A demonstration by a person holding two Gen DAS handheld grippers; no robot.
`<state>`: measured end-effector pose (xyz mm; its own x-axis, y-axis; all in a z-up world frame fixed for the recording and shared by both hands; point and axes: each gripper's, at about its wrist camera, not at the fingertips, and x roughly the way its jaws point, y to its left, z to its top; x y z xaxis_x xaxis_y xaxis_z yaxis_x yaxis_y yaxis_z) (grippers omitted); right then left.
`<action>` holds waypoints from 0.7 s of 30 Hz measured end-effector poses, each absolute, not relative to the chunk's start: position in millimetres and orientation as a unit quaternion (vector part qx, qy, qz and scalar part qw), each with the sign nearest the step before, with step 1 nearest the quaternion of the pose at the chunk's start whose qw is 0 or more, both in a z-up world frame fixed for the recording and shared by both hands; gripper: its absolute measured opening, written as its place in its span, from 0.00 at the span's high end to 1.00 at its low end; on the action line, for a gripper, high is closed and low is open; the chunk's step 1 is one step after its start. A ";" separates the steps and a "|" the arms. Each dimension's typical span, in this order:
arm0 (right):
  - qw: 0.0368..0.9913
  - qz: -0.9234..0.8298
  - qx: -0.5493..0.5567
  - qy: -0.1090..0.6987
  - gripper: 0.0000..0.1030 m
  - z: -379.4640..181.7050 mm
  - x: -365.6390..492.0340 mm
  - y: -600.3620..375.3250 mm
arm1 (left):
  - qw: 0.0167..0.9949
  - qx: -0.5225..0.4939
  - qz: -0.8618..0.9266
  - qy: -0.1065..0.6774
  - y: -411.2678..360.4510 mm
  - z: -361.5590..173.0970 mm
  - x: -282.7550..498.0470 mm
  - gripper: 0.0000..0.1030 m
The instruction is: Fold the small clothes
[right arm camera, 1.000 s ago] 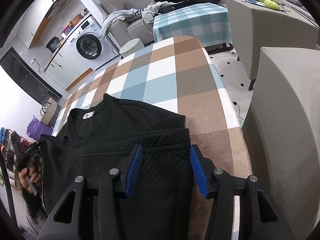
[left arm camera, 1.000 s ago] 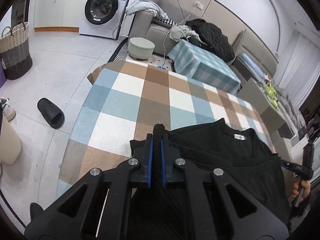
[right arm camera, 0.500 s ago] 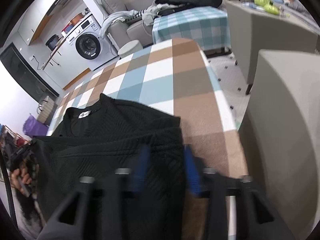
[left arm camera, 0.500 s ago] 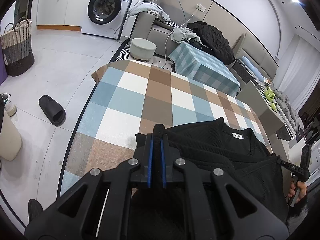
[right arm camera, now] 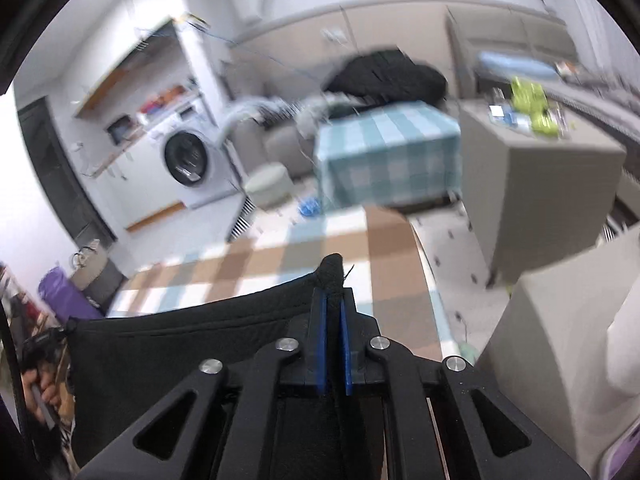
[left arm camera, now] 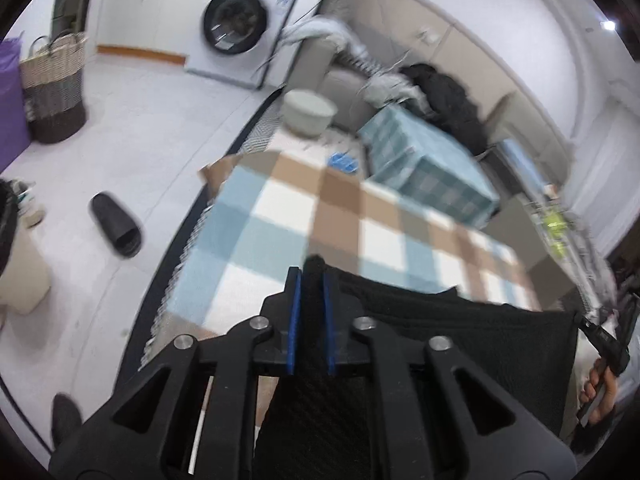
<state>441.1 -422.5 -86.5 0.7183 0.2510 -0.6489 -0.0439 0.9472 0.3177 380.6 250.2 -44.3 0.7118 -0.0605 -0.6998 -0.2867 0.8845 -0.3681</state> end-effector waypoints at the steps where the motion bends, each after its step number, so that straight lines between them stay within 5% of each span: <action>1: 0.911 0.063 0.135 0.385 0.74 -94.5 448.5 -420.6 | 0.892 -0.231 0.069 0.383 250.9 -46.9 381.2 0.78; 6: 0.892 0.081 0.158 0.416 0.57 -119.4 441.0 -424.7 | 0.888 -0.232 0.067 0.390 252.4 -56.3 360.8 0.66; 10: 0.884 0.092 0.151 0.434 0.55 -130.9 414.6 -424.5 | 0.886 -0.219 0.066 0.404 244.4 -64.0 331.5 0.65; 18: 0.853 0.122 0.201 0.466 0.49 -145.8 347.0 -430.4 | 0.889 -0.153 0.060 0.428 204.9 -65.3 263.7 0.36; 21: 0.849 0.128 0.199 0.473 0.48 -149.3 318.2 -428.1 | 0.887 -0.142 0.046 0.438 190.4 -69.5 235.6 0.34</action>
<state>318.2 -428.1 -149.3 0.5200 0.4053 -0.7519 -0.0293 0.8882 0.4585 235.6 190.4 -69.5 0.6122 -0.0430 -0.7895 -0.2054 0.9556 -0.2113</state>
